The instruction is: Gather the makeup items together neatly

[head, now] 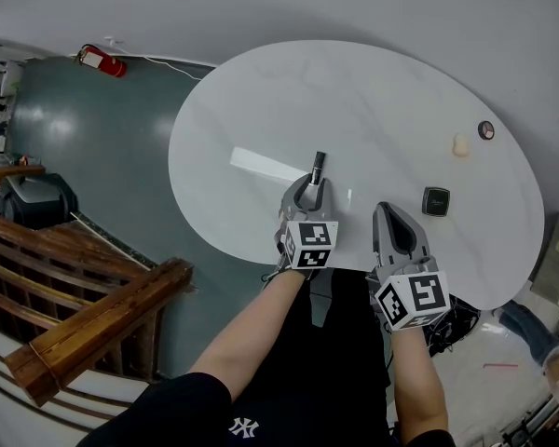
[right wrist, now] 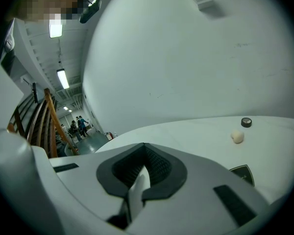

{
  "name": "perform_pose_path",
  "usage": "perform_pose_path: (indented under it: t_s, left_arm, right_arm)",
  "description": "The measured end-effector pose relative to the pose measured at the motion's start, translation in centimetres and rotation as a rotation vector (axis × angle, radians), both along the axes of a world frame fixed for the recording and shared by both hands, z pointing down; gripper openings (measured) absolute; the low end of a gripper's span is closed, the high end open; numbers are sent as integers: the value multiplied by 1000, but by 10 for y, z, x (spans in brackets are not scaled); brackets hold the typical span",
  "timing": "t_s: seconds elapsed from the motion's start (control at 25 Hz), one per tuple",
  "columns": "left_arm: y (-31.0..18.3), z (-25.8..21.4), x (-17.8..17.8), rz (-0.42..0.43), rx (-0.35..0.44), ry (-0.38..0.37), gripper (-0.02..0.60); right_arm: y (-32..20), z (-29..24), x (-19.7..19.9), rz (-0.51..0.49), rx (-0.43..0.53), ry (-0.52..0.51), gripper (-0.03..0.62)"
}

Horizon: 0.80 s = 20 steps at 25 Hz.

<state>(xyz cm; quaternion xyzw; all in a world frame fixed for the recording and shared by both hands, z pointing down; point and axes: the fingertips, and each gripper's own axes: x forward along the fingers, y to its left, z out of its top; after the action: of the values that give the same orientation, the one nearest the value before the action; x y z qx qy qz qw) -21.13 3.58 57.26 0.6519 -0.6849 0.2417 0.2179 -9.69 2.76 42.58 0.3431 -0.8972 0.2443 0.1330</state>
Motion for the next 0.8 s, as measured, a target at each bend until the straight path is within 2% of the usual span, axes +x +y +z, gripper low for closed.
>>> perform_pose_path:
  t_s: [0.28, 0.44, 0.6, 0.8]
  left_arm:
    - [3, -7, -1, 10, 11, 3, 103]
    - [6, -35, 1, 48, 60, -8, 103]
    - [3, -62, 38, 151, 106, 43, 101]
    - [-1, -84, 103, 307, 133, 129, 101]
  right_arm:
    - [0, -4, 1, 18, 6, -9, 12]
    - [4, -11, -2, 21, 21, -20, 12]
    - [7, -28, 13, 37, 55, -14, 12]
    - [8, -56, 52, 135, 112, -2, 12]
